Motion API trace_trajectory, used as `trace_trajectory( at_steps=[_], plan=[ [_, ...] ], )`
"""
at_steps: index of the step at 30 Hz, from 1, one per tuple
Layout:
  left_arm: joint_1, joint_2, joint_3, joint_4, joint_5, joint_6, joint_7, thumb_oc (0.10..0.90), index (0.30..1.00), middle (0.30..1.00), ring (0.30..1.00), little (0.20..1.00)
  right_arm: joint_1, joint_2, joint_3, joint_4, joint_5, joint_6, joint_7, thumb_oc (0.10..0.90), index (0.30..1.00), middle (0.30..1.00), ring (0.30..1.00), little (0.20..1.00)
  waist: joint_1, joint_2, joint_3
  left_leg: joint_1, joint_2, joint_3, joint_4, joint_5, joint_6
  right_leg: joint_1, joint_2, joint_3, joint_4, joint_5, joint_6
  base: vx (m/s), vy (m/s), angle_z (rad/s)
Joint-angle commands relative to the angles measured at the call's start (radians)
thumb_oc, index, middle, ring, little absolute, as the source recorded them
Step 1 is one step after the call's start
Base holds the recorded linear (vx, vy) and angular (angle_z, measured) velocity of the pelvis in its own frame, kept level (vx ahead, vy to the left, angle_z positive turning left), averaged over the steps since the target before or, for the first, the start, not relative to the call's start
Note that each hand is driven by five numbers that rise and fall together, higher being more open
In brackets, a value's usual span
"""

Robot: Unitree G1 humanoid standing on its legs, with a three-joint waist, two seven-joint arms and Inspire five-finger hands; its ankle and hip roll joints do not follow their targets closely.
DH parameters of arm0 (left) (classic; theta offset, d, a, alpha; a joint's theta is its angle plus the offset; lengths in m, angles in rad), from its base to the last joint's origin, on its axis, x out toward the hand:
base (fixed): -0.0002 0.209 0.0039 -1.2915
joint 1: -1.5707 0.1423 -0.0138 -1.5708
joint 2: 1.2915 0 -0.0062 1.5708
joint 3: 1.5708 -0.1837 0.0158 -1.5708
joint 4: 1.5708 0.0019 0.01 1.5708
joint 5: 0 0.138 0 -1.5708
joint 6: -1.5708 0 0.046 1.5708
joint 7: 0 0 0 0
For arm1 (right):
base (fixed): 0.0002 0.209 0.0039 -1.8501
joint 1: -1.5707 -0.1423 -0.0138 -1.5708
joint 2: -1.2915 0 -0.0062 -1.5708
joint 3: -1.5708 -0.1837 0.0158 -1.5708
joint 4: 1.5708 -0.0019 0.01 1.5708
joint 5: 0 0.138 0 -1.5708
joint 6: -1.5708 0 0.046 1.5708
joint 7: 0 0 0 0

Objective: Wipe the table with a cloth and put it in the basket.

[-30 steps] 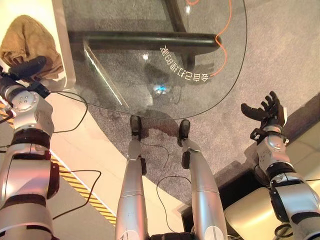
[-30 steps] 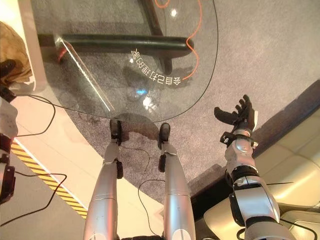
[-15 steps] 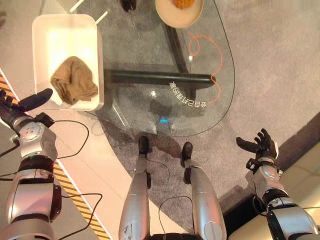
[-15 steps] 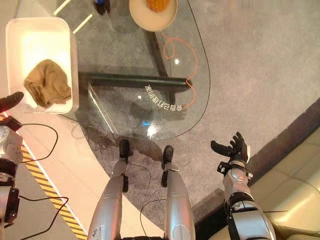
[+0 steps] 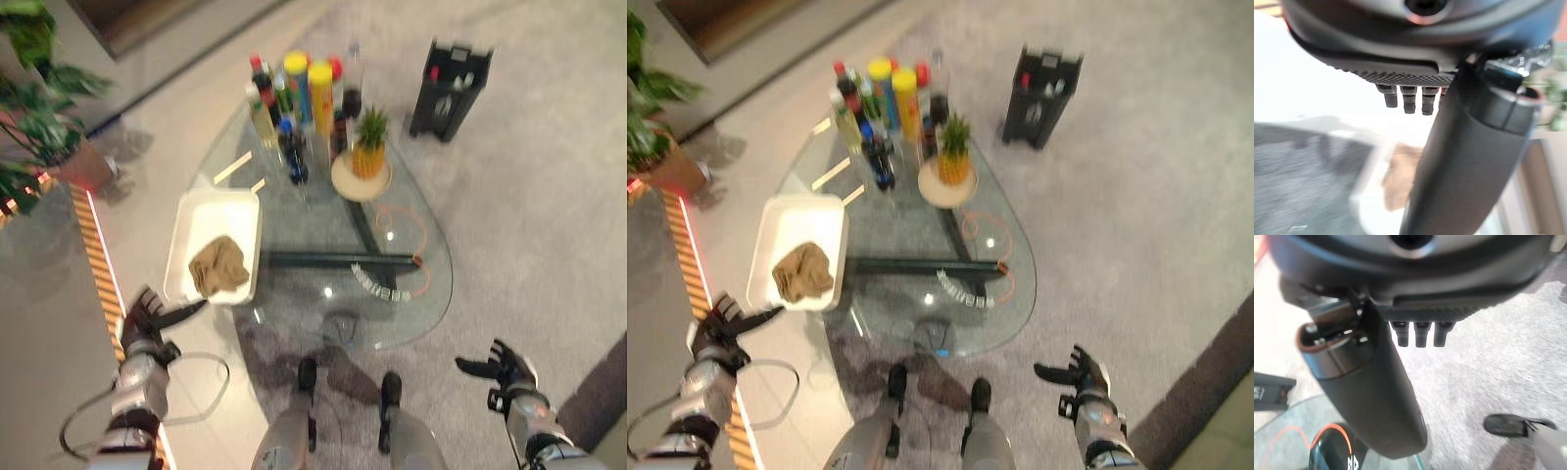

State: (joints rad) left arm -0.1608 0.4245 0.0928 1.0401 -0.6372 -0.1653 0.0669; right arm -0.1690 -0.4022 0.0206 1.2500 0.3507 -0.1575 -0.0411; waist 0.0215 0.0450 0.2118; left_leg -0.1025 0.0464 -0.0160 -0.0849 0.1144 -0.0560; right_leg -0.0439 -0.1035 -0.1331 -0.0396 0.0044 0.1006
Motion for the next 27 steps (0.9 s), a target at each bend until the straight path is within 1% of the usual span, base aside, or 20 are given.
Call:
trace_trajectory(
  at_steps=[1,2,3,4,5,7,8,11,13,19,27],
  plan=[
    [0.018,0.024,0.042,0.101,0.093,-0.030,-0.071,0.800,0.900,0.900,0.900,0.900,0.066,0.005,-0.015,0.032,-0.069,0.010,0.014,0.800,0.900,0.900,0.900,0.900,0.007,-0.047,-0.125,0.046,-0.076,-0.024,0.039,-0.092,0.024,-0.014,0.018,0.048,0.050,0.013,-0.005,0.19,0.014,0.03],
    [0.027,0.011,0.035,0.119,0.102,-0.017,-0.088,0.800,0.900,0.900,0.900,0.900,0.072,0.010,-0.018,0.039,-0.080,0.015,0.020,0.800,0.900,0.900,0.900,0.900,0.007,-0.047,-0.136,0.060,-0.073,-0.022,0.029,-0.092,0.023,0.000,0.018,0.046,0.041,0.014,-0.005,0.15,0.014,0.03],
    [0.038,-0.006,0.023,0.145,0.152,0.000,-0.136,0.800,0.900,0.900,0.900,0.900,0.082,0.019,-0.017,0.050,-0.105,0.022,0.030,0.800,0.900,0.900,0.900,0.900,0.007,-0.047,-0.152,0.084,-0.068,-0.018,0.011,-0.091,0.019,0.025,0.016,0.041,0.022,0.019,-0.002,0.09,0.015,0.03],
    [0.042,-0.009,0.017,0.155,0.162,0.001,-0.144,0.800,0.900,0.900,0.900,0.900,0.083,0.019,-0.019,0.052,-0.105,0.025,0.032,0.800,0.900,0.900,0.900,0.900,0.007,-0.047,-0.156,0.089,-0.066,-0.016,0.008,-0.092,0.018,0.032,0.015,0.038,0.017,0.020,-0.002,0.06,0.022,0.04],
    [0.048,-0.016,0.007,0.171,0.174,0.015,-0.163,0.800,0.900,0.900,0.900,0.900,0.085,0.021,-0.021,0.056,-0.101,0.031,0.034,0.800,0.900,0.900,0.900,0.900,0.007,-0.046,-0.161,0.096,-0.065,-0.014,0.005,-0.093,0.017,0.041,0.014,0.035,0.010,0.022,-0.001,0.05,0.025,0.03],
    [0.066,-0.043,-0.018,0.221,0.217,0.014,-0.188,0.800,0.900,0.900,0.900,0.900,0.088,0.031,-0.023,0.067,-0.137,0.047,0.033,0.800,0.900,0.900,0.900,0.900,0.002,-0.044,-0.175,0.117,-0.061,-0.006,-0.001,-0.099,0.016,0.059,0.013,0.034,-0.001,0.023,0.001,0.06,0.045,0.01],
    [0.075,-0.051,-0.034,0.253,0.222,0.029,-0.207,0.800,0.900,0.900,0.900,0.900,0.089,0.034,-0.015,0.078,-0.156,0.056,0.039,0.800,0.900,0.900,0.900,0.900,-0.001,-0.043,-0.182,0.129,-0.059,-0.001,-0.001,-0.104,0.016,0.069,0.010,0.032,-0.005,0.021,0.002,0.05,0.045,0.00],
    [0.084,-0.061,-0.046,0.280,0.254,0.048,-0.214,0.800,0.900,0.900,0.900,0.900,0.092,0.039,-0.005,0.094,-0.187,0.071,0.048,0.800,0.900,0.900,0.900,0.900,-0.003,-0.042,-0.189,0.143,-0.057,0.006,0.000,-0.111,0.017,0.082,0.007,0.032,-0.006,0.019,0.003,0.05,0.032,-0.02],
    [0.089,-0.071,-0.056,0.298,0.266,0.080,-0.198,0.800,0.900,0.900,0.900,0.900,0.092,0.048,0.005,0.114,-0.201,0.080,0.051,0.800,0.900,0.900,0.900,0.900,-0.004,-0.042,-0.193,0.155,-0.055,0.010,-0.002,-0.116,0.020,0.093,0.005,0.031,-0.008,0.016,0.003,0.06,0.031,-0.04],
    [0.093,-0.095,-0.081,0.318,0.293,0.109,-0.197,0.800,0.900,0.900,0.900,0.900,0.103,0.067,0.014,0.140,-0.219,0.095,0.046,0.800,0.900,0.900,0.900,0.900,-0.007,-0.043,-0.197,0.170,-0.052,0.013,-0.002,-0.124,0.023,0.105,0.004,0.029,-0.010,0.015,0.003,0.03,0.012,-0.04],
    [0.098,-0.098,-0.090,0.326,0.300,0.111,-0.197,0.800,0.900,0.900,0.900,0.900,0.108,0.071,0.024,0.148,-0.218,0.088,0.048,0.800,0.900,0.900,0.900,0.900,-0.010,-0.044,-0.195,0.176,-0.048,0.014,-0.002,-0.126,0.024,0.108,0.005,0.035,-0.013,0.019,0.003,0.00,0.000,0.00]
  ],
)
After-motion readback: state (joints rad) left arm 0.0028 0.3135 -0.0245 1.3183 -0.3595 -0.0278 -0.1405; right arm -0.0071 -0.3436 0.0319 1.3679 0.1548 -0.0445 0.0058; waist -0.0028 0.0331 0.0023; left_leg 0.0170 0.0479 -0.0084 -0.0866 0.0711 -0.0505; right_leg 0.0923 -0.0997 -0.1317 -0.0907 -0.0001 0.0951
